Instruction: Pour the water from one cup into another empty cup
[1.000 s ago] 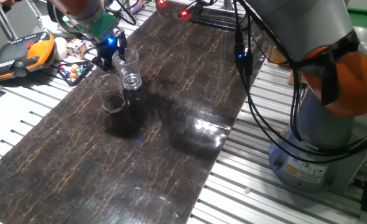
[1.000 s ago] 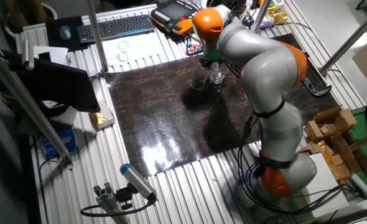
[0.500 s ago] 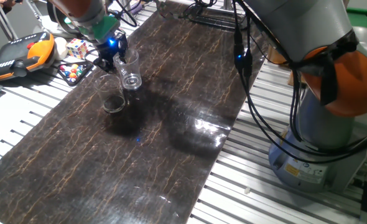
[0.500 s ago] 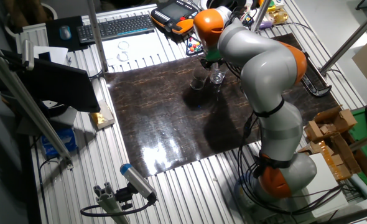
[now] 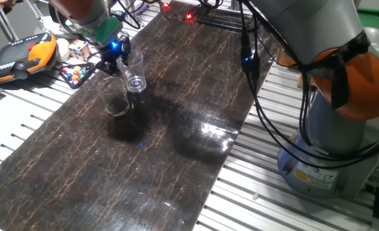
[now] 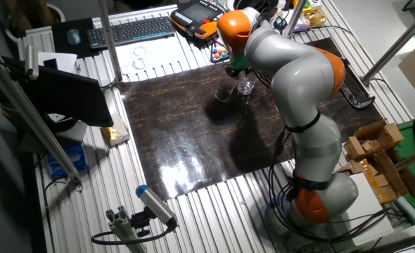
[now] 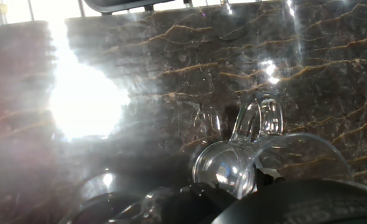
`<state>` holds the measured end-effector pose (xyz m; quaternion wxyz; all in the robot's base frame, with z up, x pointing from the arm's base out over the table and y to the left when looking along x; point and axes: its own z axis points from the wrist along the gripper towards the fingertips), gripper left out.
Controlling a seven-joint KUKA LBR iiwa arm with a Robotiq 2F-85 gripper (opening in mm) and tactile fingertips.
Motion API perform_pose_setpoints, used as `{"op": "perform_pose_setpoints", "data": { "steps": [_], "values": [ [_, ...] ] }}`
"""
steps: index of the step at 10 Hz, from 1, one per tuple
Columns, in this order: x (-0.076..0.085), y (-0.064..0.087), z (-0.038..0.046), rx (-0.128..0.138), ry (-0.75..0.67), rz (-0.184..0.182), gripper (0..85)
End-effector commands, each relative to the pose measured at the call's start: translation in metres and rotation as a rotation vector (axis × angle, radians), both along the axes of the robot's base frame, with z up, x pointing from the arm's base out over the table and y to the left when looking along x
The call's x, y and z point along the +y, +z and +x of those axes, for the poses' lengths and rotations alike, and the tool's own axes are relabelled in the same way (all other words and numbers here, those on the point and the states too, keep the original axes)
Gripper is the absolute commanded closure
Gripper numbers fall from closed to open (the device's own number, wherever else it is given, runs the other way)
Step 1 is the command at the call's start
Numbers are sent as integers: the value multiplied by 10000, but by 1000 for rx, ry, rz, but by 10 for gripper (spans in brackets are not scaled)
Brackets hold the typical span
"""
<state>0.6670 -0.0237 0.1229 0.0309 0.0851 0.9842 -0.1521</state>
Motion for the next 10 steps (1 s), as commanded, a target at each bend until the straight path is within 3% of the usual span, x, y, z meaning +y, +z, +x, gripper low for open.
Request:
{"op": "perform_pose_setpoints", "data": {
  "steps": [1,10],
  "values": [
    [10,23,-5,3,-3,0,457],
    [-26,70,-12,16,3,1,520]
  ]
}}
